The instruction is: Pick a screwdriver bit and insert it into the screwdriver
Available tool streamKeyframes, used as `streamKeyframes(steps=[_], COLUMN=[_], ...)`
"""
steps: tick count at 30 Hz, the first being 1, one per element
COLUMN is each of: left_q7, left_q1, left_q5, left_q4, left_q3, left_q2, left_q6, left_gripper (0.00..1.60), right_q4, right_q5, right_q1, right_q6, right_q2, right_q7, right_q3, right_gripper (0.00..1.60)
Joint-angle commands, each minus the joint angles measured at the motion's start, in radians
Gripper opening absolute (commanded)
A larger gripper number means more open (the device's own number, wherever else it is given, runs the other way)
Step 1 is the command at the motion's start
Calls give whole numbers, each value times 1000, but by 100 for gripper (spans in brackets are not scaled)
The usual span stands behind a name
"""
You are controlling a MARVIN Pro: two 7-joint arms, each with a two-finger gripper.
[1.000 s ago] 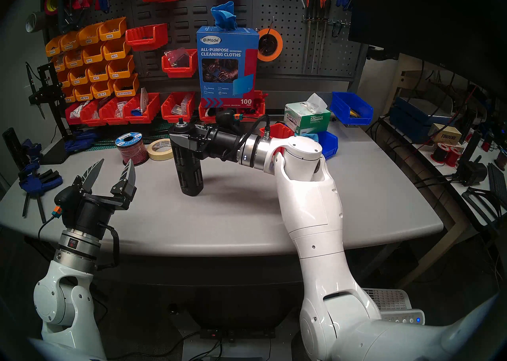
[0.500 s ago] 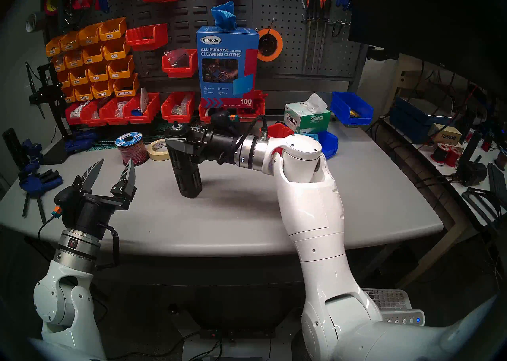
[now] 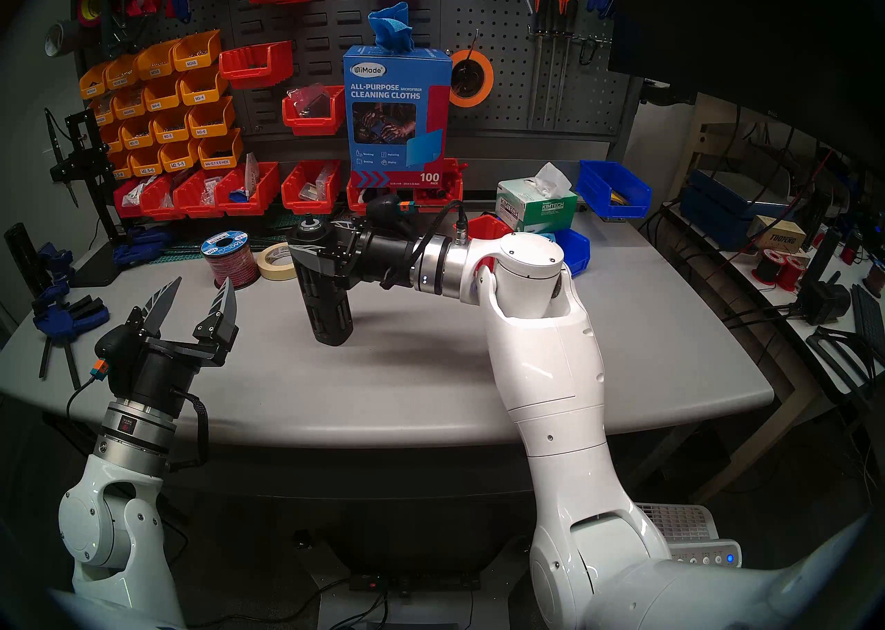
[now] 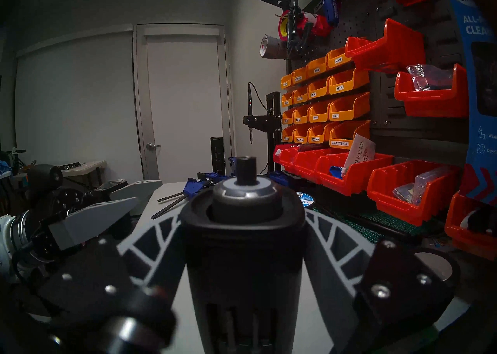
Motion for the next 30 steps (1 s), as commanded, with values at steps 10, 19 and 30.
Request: streamKeyframes(steps=[10, 19, 30], left_q7=[1, 0, 0], left_q1=[-3, -4, -4], left_q5=[-2, -2, -2], left_q4=[-32, -31, -31], left_q3=[-1, -1, -1], left_q2=[-1, -1, -1], left_q6=[-7, -7, -7], left_gripper=[160, 160, 160], right_q4=[-15, -54, -155], right_q5=[15, 27, 18], right_q1=[30, 46, 27], right_q6=[-27, -40, -51], right_q2=[-20, -31, -23], right_q7=[12, 27, 10], right_q3=[20, 37, 80], right_gripper=[160, 160, 160])
